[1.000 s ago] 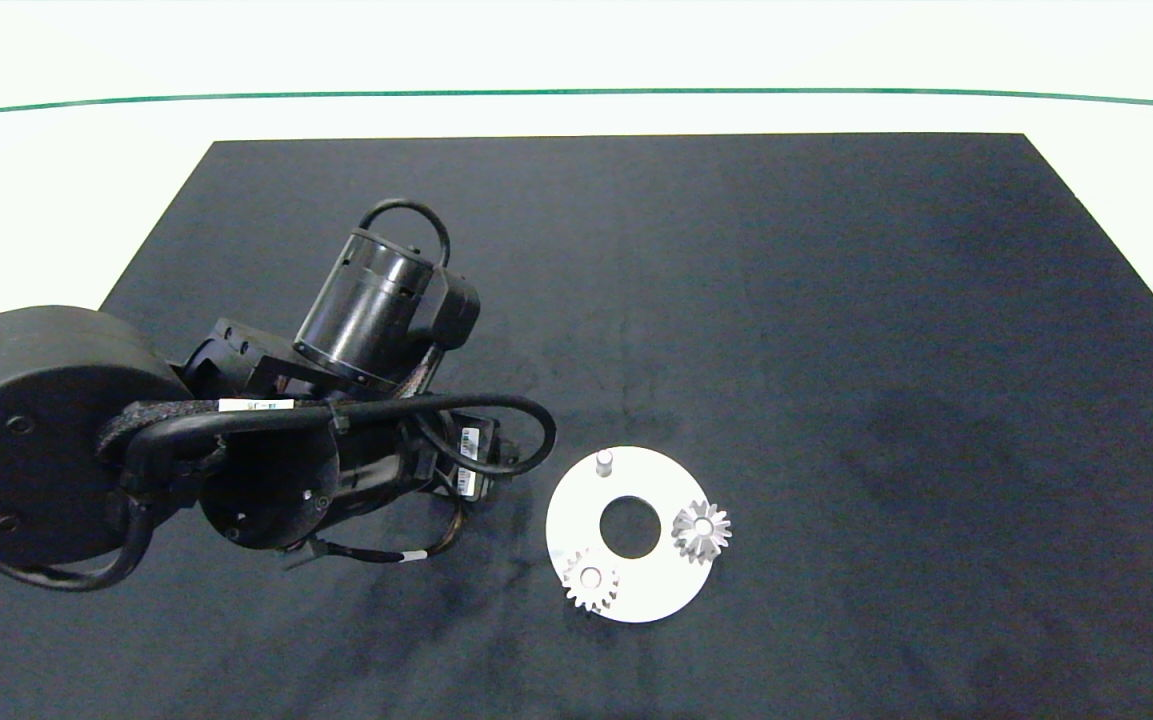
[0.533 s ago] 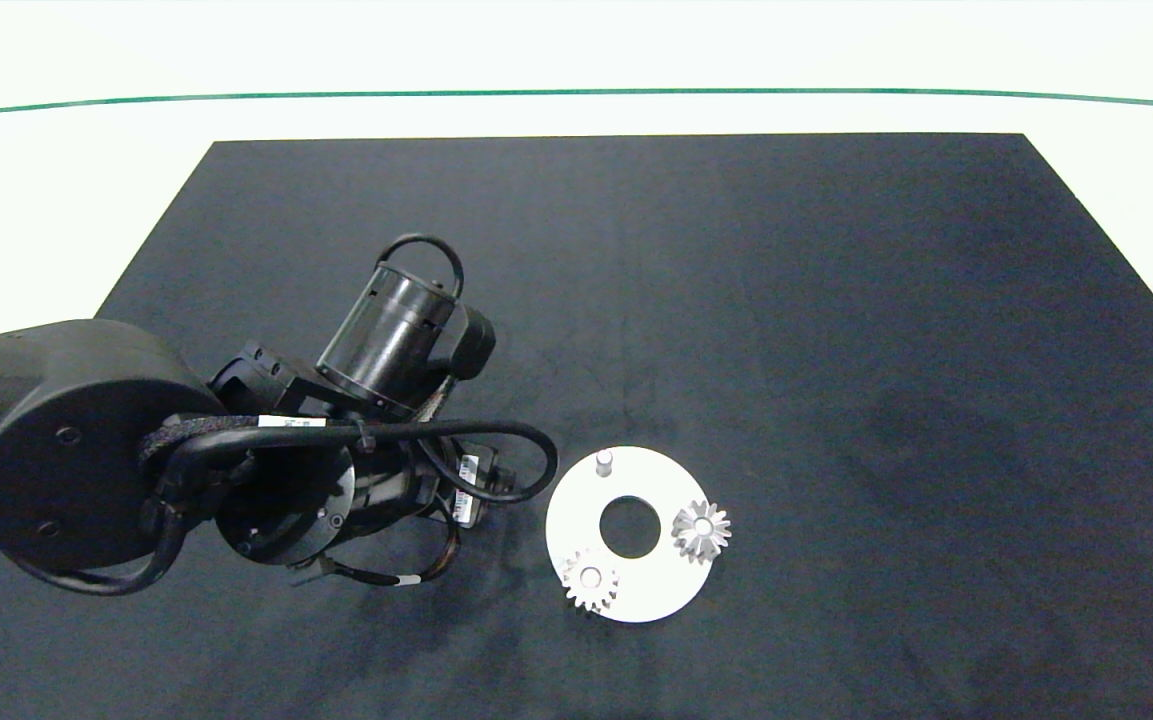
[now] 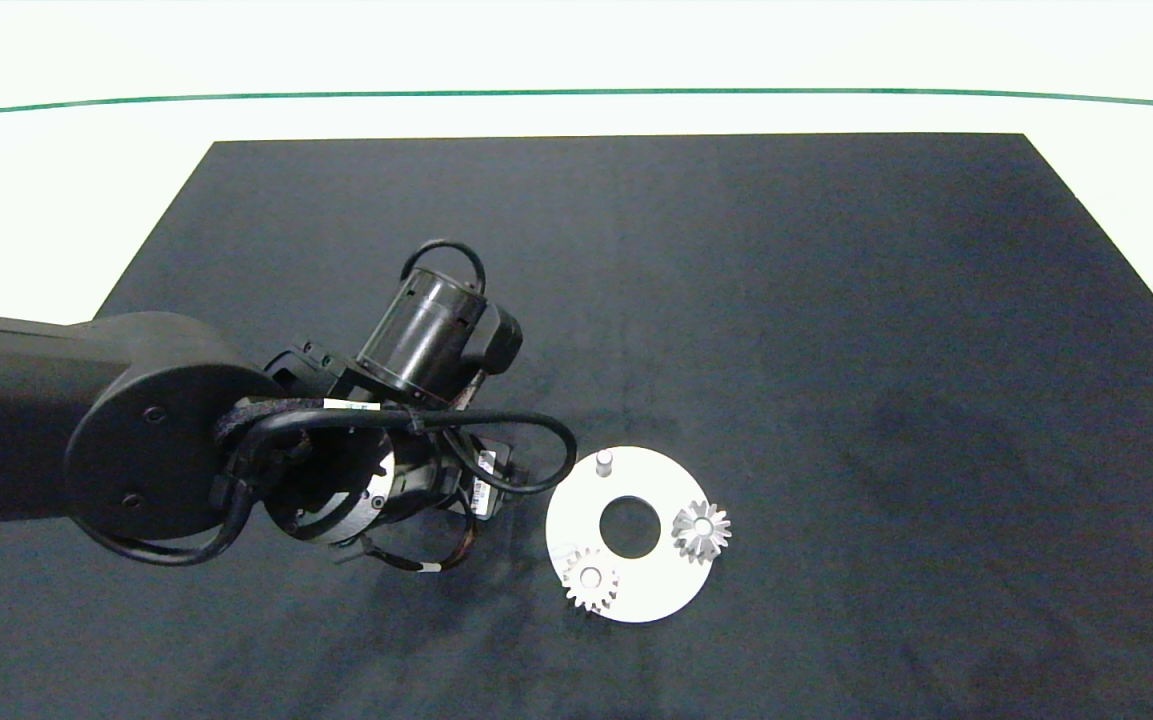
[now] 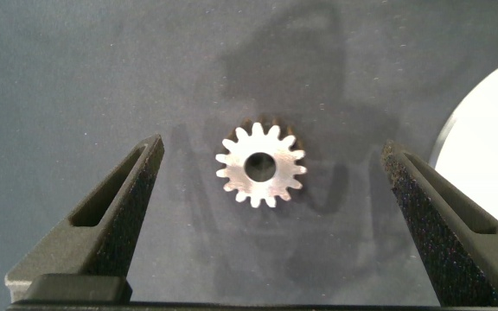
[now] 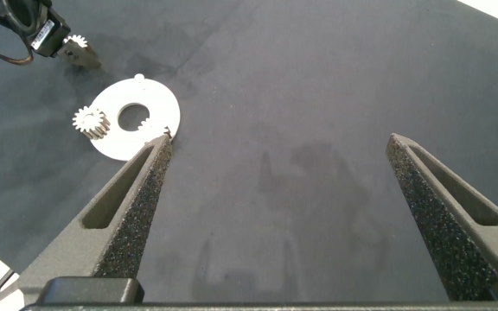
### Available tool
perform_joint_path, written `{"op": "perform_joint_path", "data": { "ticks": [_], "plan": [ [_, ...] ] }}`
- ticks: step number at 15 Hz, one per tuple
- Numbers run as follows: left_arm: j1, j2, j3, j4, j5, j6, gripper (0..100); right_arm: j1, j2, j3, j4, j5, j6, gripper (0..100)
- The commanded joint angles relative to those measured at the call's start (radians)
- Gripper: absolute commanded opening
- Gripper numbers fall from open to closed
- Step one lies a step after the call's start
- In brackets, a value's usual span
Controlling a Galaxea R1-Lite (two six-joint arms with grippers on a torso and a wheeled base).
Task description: Install three planetary gears onto the carrier pins
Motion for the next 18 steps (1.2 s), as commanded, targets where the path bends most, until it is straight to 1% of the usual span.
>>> {"op": "perform_joint_path", "data": {
  "ticks": [1, 3, 12, 13, 15, 16, 17, 18],
  "plan": [
    [0.012, 0.008, 0.002, 0.01, 0.005, -0.007, 100, 0.001, 0.0, -0.001, 0.003, -0.002, -0.002, 100],
    [0.015, 0.008, 0.007, 0.01, 0.005, -0.013, 100, 0.001, 0.0, -0.001, 0.003, -0.002, -0.002, 100],
    [0.008, 0.014, 0.005, 0.018, 0.001, -0.016, 100, 0.001, -0.002, -0.001, 0.001, -0.002, -0.002, 100],
    [0.008, 0.014, 0.004, 0.018, -0.002, -0.017, 100, 0.001, -0.002, -0.001, 0.003, -0.002, -0.002, 100],
    [0.008, 0.018, 0.004, 0.018, -0.018, -0.033, 100, 0.001, -0.007, -0.001, 0.001, -0.002, -0.003, 100],
    [0.008, 0.024, 0.002, 0.018, -0.018, -0.033, 99, 0.001, -0.01, -0.001, 0.001, -0.002, -0.005, 100],
    [0.011, 0.024, 0.002, 0.018, -0.018, -0.033, 98, 0.001, -0.011, -0.001, 0.001, -0.002, -0.014, 100],
    [0.012, 0.027, 0.002, 0.018, -0.018, -0.033, 95, 0.001, -0.014, -0.002, 0.001, -0.002, -0.017, 100]
  ]
}}
